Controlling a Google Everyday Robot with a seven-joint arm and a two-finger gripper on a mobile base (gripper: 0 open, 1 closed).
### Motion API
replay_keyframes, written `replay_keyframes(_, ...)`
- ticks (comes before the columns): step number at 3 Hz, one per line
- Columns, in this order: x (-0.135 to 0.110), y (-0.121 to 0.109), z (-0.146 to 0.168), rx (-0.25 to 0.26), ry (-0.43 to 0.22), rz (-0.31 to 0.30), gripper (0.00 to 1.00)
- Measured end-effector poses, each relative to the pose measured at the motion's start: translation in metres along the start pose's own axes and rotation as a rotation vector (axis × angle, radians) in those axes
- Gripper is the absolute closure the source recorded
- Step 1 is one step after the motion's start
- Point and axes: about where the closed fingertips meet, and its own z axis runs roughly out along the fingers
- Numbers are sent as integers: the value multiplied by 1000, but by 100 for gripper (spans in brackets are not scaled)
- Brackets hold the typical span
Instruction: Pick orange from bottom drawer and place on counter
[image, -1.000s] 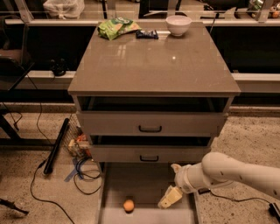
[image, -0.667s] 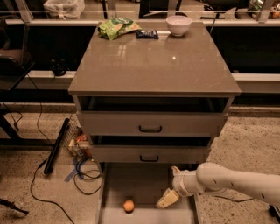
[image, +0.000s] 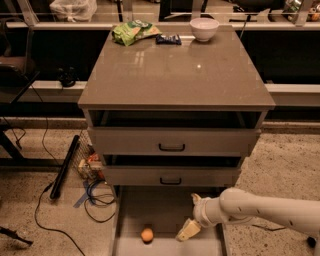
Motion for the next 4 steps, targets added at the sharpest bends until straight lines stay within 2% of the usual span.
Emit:
replay_keyframes(2,20,-1,77,-27,-67,-109,0)
replay_keyframes(3,35,-5,118,-57,-105,-142,0)
replay_keyframes(4,35,-5,118,-57,-105,-142,0)
